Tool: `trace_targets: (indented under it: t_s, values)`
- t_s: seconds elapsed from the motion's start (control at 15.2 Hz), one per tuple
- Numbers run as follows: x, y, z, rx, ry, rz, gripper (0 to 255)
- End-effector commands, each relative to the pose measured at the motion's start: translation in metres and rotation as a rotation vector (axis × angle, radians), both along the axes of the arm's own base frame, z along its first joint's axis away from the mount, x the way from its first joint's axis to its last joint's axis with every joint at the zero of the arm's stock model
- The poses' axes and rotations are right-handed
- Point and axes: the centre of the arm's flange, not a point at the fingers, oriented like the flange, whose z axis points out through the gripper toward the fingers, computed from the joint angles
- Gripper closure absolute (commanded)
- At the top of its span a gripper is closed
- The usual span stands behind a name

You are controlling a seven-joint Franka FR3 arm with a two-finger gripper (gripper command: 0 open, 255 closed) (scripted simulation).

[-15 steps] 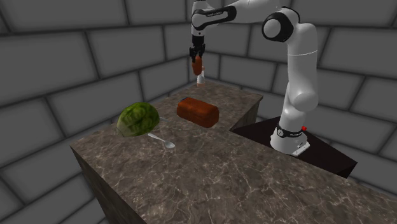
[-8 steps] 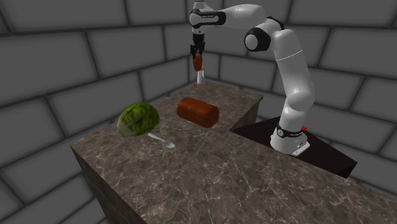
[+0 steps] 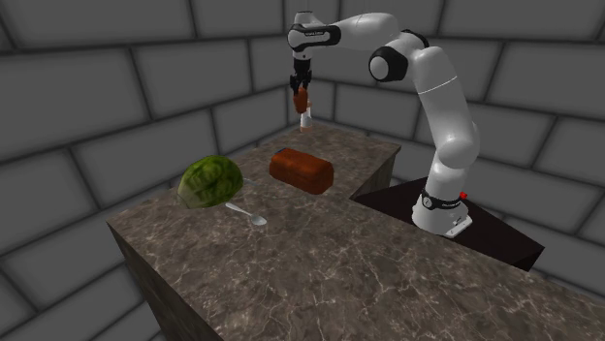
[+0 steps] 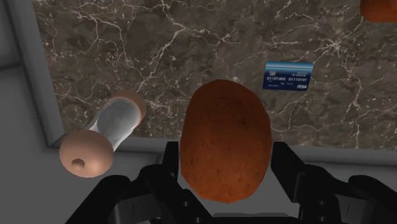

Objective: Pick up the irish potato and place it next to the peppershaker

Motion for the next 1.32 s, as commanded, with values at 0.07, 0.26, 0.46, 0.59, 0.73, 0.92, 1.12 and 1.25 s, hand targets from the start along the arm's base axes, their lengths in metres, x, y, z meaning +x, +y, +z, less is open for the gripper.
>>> trace_targets:
  t_s: [0.07, 0.26, 0.46, 0.59, 0.73, 0.92, 1.12, 1.25]
  values:
    - [0.0, 0.0, -0.017, -0.001, 0.0, 0.0, 255]
    - [0.0, 0.0, -0.033, -0.001, 0.0, 0.0, 255]
    - [0.0, 0.0, -0.048, -0.001, 0.0, 0.0, 255]
    - [0.0, 0.0, -0.059, -0.001, 0.0, 0.0, 255]
    - [0.0, 0.0, -0.069, -0.001, 0.0, 0.0, 255]
    - [0.0, 0.0, -0.085, -0.001, 0.0, 0.0, 255]
    - [0.0, 0.0, -0.101, -0.001, 0.0, 0.0, 255]
    - [0.0, 0.0, -0.112, -0.001, 0.0, 0.0, 255]
